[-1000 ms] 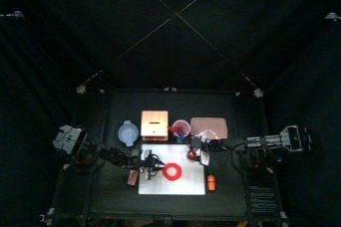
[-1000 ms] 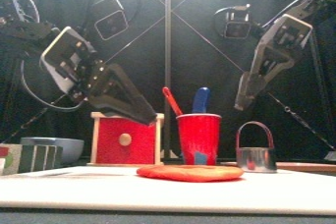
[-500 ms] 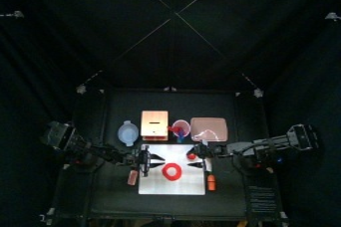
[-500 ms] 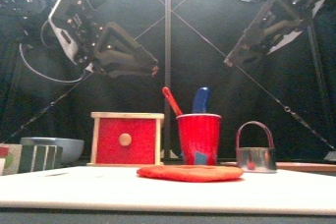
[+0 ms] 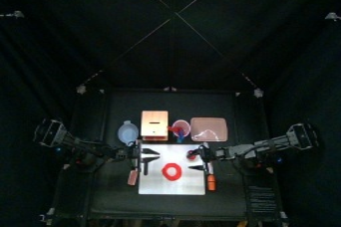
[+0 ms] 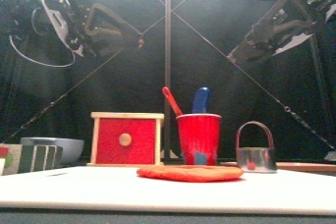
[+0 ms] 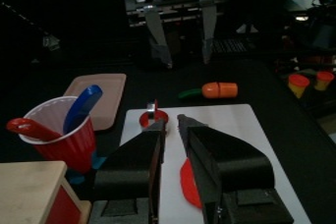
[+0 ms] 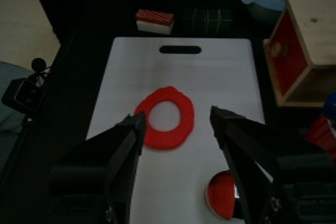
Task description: Grab carrot
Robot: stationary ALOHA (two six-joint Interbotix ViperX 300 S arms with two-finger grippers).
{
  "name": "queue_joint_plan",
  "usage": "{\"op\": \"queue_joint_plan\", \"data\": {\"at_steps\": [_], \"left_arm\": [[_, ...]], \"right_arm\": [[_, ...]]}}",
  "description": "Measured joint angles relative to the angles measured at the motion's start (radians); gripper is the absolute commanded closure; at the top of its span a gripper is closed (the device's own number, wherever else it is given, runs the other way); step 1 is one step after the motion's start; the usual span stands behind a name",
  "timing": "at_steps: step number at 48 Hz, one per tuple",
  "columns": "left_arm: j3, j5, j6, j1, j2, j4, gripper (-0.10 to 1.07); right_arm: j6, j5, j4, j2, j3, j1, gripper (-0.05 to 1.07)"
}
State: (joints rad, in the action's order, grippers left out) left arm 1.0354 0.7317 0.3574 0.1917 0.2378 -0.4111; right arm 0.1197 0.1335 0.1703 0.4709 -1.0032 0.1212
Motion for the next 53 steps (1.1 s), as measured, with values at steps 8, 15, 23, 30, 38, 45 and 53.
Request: {"op": "queue_joint_plan", "data": {"at_steps": [8, 15, 23, 30, 38, 45, 53], "left_arm": [[0.002, 0.000, 0.002, -0.026, 0.000, 0.000, 0.35], [0.003, -0.002, 0.002, -0.044, 0.000, -0.002, 0.35], [0.009, 0.000, 0.006, -0.067, 0.000, 0.008, 0.35], [0.009, 0.000, 0.006, -0.067, 0.000, 0.017, 0.35], [0.009, 0.000, 0.005, -0.066, 0.000, 0.032, 0.35], [0.009, 0.000, 0.003, -0.064, 0.000, 0.040, 0.35], [0.003, 0.000, 0.005, -0.063, -0.003, 0.041, 0.35]], "right_arm": [[0.000, 0.002, -0.003, 0.025, -0.012, -0.017, 0.14], [0.000, 0.002, -0.006, 0.037, -0.028, -0.034, 0.14], [0.003, 0.002, -0.012, 0.041, -0.040, -0.061, 0.14], [-0.005, -0.003, -0.014, 0.041, -0.041, -0.058, 0.14], [-0.058, -0.087, 0.060, 0.057, -0.040, -0.034, 0.14], [-0.106, -0.316, 0.126, 0.118, -0.006, -0.029, 0.14], [-0.206, -0.597, 0.184, 0.202, 0.035, -0.029, 0.14]]}}
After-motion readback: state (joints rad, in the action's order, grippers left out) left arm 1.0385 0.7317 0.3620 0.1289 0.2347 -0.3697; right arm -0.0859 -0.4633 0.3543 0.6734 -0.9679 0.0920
